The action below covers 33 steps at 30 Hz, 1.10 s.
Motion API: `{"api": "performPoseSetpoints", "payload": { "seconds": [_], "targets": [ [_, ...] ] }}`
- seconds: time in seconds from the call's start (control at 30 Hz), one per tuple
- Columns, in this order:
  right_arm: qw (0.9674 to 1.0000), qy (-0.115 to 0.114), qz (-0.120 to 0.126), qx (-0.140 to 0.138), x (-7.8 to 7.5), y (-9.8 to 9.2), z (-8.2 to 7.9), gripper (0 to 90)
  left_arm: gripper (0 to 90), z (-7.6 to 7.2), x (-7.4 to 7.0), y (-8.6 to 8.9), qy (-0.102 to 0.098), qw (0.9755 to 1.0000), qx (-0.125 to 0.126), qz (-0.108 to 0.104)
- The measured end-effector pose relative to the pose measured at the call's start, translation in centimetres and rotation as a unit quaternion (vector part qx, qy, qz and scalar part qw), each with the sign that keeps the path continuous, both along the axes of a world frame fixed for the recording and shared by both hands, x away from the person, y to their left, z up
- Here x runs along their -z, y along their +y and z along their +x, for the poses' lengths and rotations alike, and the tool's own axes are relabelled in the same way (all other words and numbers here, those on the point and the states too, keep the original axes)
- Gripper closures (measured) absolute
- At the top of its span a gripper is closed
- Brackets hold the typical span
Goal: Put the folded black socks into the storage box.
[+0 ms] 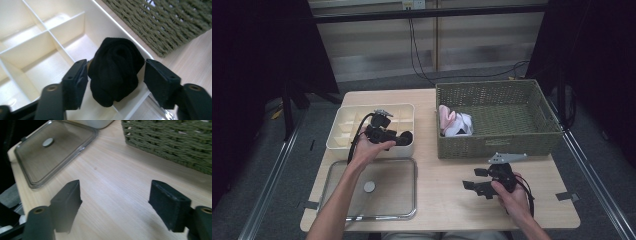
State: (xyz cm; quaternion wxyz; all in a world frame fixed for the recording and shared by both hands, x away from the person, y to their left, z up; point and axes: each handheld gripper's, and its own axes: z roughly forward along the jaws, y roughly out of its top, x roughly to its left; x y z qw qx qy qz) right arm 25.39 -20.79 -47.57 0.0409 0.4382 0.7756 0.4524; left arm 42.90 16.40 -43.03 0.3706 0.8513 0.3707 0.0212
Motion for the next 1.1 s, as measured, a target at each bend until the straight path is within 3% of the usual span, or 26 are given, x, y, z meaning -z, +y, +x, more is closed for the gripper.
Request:
{"api": "performPoseSetpoints", "payload": {
  "seconds": [0.17,0.23,0.37,0.73,1.1],
  "targets": [
    [1.0,-0.003,-0.002,-0.004,0.0,0.0,0.1,27.2,30.2,-0.4,-0.3,1.3,-0.008,0.9996,-0.018,-0.018],
    [1.0,-0.002,-0.005,-0.005,0.0,0.1,0.2,28.6,30.0,-0.6,-0.3,1.8,-0.001,0.9996,-0.022,-0.02],
    [0.9999,-0.004,0.003,-0.011,-0.1,0.0,0.4,29.7,31.3,-1.5,-0.2,2.7,-0.004,0.999,-0.023,-0.038],
    [0.9999,0.001,0.015,-0.009,-0.3,0.5,1.0,25.6,35.0,-4.3,-0.8,4.1,-0.029,0.9984,-0.015,-0.047],
    [0.9996,-0.017,0.017,0.012,-0.9,-0.3,0.4,37.1,35.2,-7.4,-0.5,5.1,-0.038,0.9955,-0.01,-0.086]
  ]
}}
